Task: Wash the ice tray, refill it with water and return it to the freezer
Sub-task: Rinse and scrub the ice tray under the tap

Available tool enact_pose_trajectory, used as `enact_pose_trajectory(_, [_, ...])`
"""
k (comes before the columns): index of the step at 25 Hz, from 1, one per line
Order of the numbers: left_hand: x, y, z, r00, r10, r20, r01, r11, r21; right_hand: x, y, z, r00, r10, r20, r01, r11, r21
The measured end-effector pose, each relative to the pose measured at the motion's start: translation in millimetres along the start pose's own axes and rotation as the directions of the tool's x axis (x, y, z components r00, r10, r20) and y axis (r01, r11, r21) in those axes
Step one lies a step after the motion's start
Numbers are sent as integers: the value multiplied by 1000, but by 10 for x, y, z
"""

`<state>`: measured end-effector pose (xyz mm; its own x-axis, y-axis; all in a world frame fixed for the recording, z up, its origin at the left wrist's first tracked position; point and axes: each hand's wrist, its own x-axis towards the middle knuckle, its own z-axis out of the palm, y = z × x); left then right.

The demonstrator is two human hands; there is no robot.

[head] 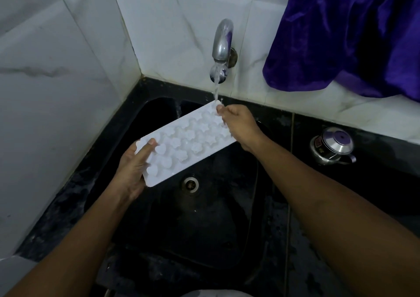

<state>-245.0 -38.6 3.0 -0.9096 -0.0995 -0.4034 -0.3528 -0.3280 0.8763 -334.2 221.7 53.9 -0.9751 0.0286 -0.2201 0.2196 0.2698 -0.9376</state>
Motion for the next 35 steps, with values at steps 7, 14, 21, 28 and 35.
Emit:
enact_pose_trajectory(7, [279,426,35,984,-85,158,50,976,211,199,-41,-461,840,273,469,-202,960,-195])
enact_pose_trajectory(14, [399,398,179,937,-183,298,194,981,-8,309,-53,-641,775,234,587,-70,955,-289])
enact_pose_trajectory(21, [324,438,343,971,-42,233,33,999,42,396,-255,-397,899,190,394,42,858,-511])
enact_pose_trajectory(28, [119,413,423,934,-150,324,215,961,-175,489,-476,-143,873,359,331,-9,689,-724])
enact_pose_trajectory(35, [-7,202,875,966,-124,227,185,945,-271,19,-141,618,998,-12,-66,-39,697,-716])
